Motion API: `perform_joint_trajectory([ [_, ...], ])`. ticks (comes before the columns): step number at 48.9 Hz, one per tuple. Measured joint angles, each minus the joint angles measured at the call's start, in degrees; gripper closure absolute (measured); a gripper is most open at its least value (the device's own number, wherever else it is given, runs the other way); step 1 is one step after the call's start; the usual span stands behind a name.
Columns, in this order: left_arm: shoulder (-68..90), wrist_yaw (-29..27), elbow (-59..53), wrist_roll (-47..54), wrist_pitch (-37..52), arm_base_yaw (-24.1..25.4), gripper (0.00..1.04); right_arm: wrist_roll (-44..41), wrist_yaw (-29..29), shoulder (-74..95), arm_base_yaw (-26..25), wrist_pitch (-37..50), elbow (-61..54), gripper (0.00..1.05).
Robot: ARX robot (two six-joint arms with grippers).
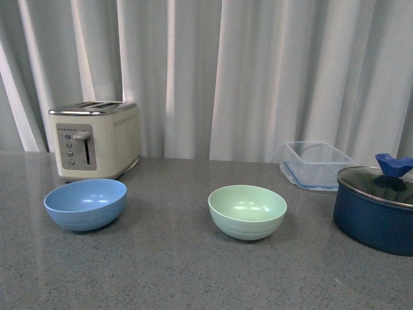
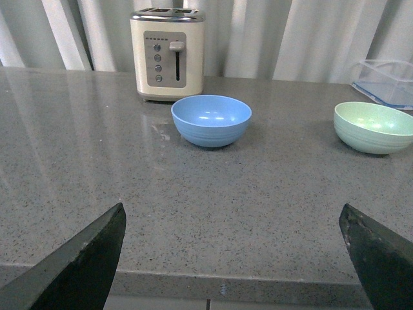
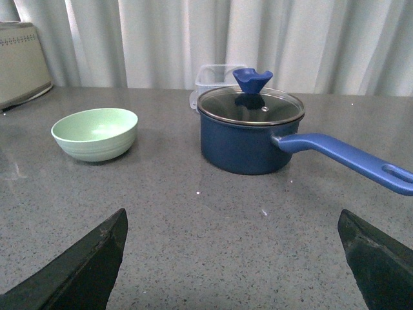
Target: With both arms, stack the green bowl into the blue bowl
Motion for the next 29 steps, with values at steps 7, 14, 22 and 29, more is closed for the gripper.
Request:
perform_joint_trajectory([
  [7,0.0,0.0,0.0,0.0,0.0,0.0,0.07,0.0,0.0,0.0,0.0,0.0,0.0,0.1],
  [14,0.0,0.0,0.0,0.0,0.0,0.0,0.07,0.02,0.0,0.0,0.0,0.0,0.0,0.1],
  [22,0.0,0.0,0.0,0.0,0.0,0.0,0.07,0.0,0.0,0.0,0.0,0.0,0.0,0.1],
  [29,12.02,-13.22,7.26,-7.82,-17.03,-1.68,0.07,0.02,0.0,0.0,0.0,0.0,0.0,0.1],
])
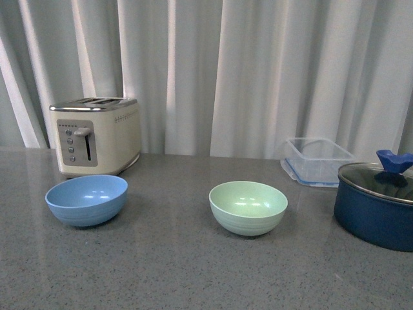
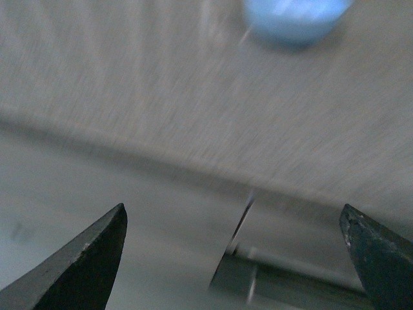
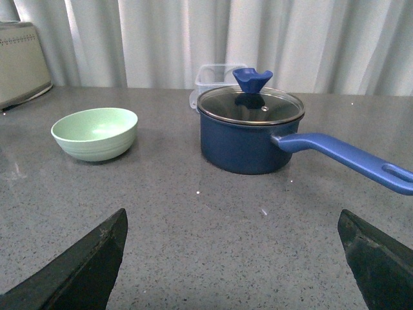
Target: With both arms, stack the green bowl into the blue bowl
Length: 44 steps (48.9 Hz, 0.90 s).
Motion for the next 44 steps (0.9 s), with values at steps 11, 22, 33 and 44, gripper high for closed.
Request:
perform_joint_trajectory([
  [11,24.46,7.32,8.96,-4.24,-0.83,13.27,0.07,0.0,-0.04,-0.09,0.0,0.0,0.0,0.1],
  [22,43.45,11.93,21.24,-1.68,10.49,21.66,0.07,0.0,-0.02,-0.09,0.0,0.0,0.0,0.1],
  [33,59.95,13.49,35.5,3.48,15.23,18.93,0.07,0.0,0.0,-0.09,0.0,0.0,0.0,0.1],
  [44,68.91,11.78,44.33,5.27,16.24,14.82,0.07,0.0,0.0,-0.09,0.0,0.0,0.0,0.1],
])
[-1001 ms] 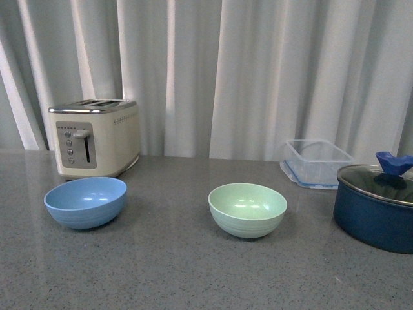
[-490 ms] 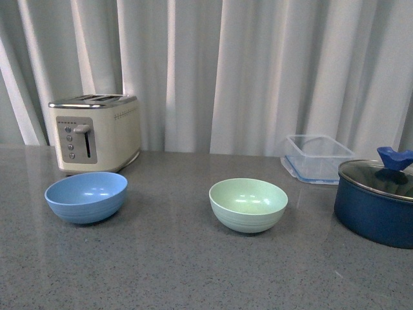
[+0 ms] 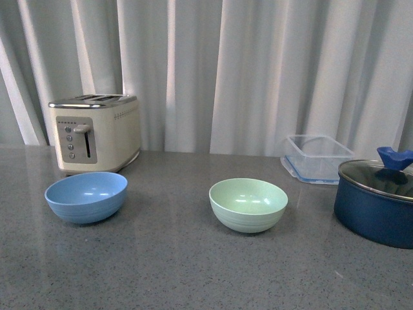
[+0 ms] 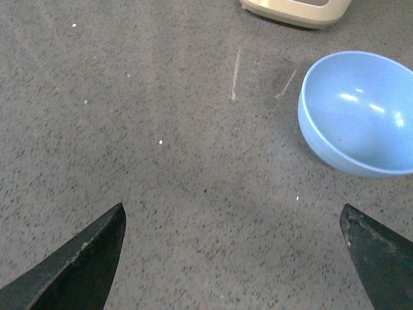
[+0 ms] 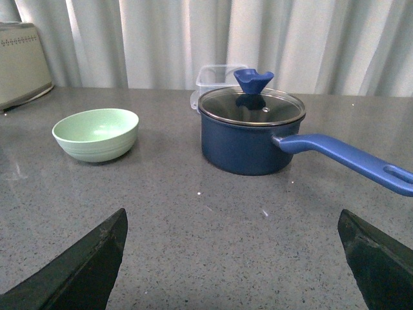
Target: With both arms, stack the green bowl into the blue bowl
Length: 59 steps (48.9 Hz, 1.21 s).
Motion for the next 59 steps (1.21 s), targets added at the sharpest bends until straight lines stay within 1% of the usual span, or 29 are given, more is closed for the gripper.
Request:
perform_joint_trajectory([
  [10,8.37,-2.56,6.75,0.2,0.85,-3.1,0.07,0.0,-0.02,0.0,0.0,0.0,0.0,0.1],
  [25,21.03,-4.46,17.22,-0.02,1.51,-5.99,0.07,0.0,-0.02,0.0,0.0,0.0,0.0,0.1],
  [39,31.1,-4.96,25.18,-0.7,1.7,-7.78,0.07,0.0,-0.02,0.0,0.0,0.0,0.0,0.1],
  [59,39.78,-6.05,32.3,0.22,1.51,-9.01,0.07,0.0,-0.02,0.0,0.0,0.0,0.0,0.1],
])
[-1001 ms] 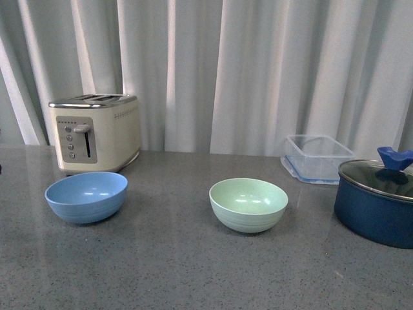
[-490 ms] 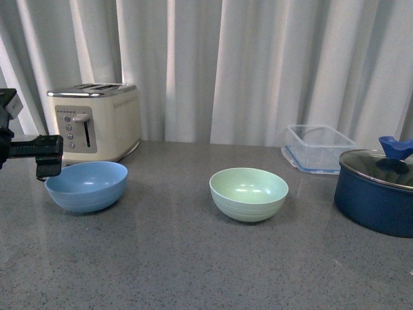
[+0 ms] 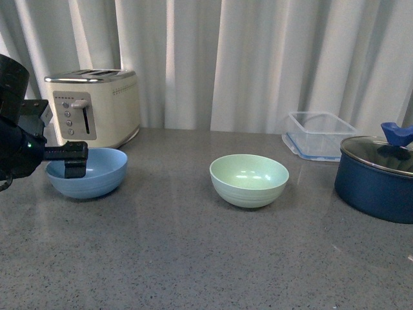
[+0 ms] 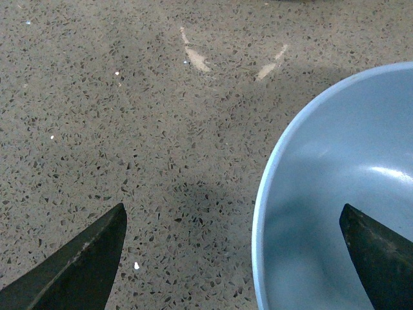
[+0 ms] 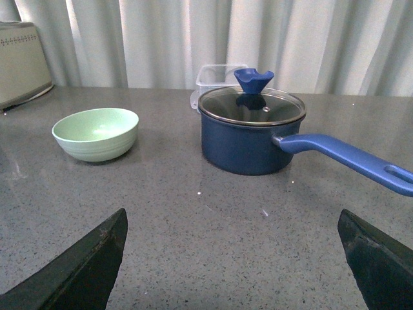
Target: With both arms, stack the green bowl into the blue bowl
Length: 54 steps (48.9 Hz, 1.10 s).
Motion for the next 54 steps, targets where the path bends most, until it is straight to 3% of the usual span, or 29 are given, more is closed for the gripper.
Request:
perform_joint_trajectory([
  [2,0.35,-0.42,0.22,0.11,0.11,-0.07,0.1,0.0,0.0,0.0,0.0,0.0,0.0,0.1],
  [9,0.42,-1.22,0.24,0.79,0.55,-0.39,0.34,0.0,0.0,0.0,0.0,0.0,0.0,0.1],
  [20,0.17,-3.15,-1.01,0.59,-0.44,-0.76,0.81,0.0,0.02,0.0,0.0,0.0,0.0,0.1],
  [27,-2.23,-2.51,-1.68,-1.9,-0.5,-0.94,1.0,0.0,0.0,0.0,0.0,0.0,0.0,0.1],
  [41,-3.76,-3.15,-1.84,-5.05,-1.73,-2.62,1.01,0.0,0.0,0.0,0.0,0.0,0.0,0.1],
  [54,-4.09,-3.28,1.05,-8.28,-3.37,-7.89,1.01,0.0,0.0,0.0,0.0,0.0,0.0,0.1],
])
